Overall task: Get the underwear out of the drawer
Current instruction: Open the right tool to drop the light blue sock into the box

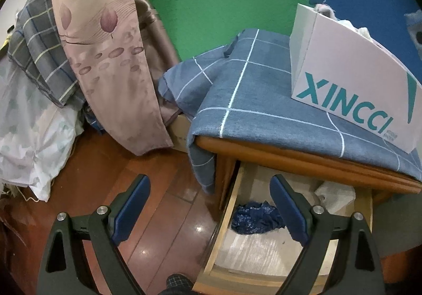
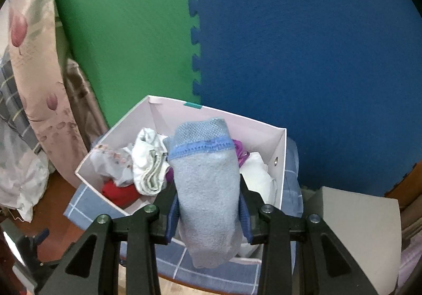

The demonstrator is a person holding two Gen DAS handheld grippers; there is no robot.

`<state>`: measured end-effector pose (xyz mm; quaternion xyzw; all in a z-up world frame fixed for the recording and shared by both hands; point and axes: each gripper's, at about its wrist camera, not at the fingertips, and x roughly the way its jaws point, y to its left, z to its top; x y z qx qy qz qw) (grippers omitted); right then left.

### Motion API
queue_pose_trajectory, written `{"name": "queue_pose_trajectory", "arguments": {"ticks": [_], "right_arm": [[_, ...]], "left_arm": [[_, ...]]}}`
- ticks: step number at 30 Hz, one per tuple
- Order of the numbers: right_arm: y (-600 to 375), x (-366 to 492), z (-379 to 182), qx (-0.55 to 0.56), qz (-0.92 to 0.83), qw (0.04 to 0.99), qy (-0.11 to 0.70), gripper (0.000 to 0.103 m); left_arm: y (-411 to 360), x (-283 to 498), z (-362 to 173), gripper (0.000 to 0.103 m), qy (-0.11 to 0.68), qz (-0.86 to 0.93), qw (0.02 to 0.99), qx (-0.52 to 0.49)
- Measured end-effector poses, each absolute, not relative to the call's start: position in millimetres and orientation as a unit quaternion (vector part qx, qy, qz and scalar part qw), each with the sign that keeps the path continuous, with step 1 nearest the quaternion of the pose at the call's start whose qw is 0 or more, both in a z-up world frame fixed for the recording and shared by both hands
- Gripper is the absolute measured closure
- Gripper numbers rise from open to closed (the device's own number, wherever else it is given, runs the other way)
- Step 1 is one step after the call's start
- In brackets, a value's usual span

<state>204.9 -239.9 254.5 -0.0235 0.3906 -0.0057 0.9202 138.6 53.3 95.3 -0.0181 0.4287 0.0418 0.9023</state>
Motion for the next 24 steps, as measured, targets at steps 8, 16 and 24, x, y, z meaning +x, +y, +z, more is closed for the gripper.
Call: {"name": "queue_pose_trajectory", "arguments": {"ticks": [8, 16, 24], "right_arm": [[-254.1, 237.3, 218.7, -0.028, -0.05, 0.9, 0.432, 0.065], [-260.7, 248.5, 200.0, -0.023, -0.069, 0.89, 0.45, 0.062], [-265.5, 244.2, 203.7, -0.027, -0.086, 0.9, 0.427, 0.047]], "left_arm": [[65.1, 139.4, 93.9, 0.013, 0.434, 0.051, 0.899, -0.043], [61.8, 140.3, 92.4, 0.013, 0.44, 0.041, 0.896, -0.038], [63.9, 143.8, 89.5, 0.013, 0.448, 0.042, 0.892, -0.043]]}}
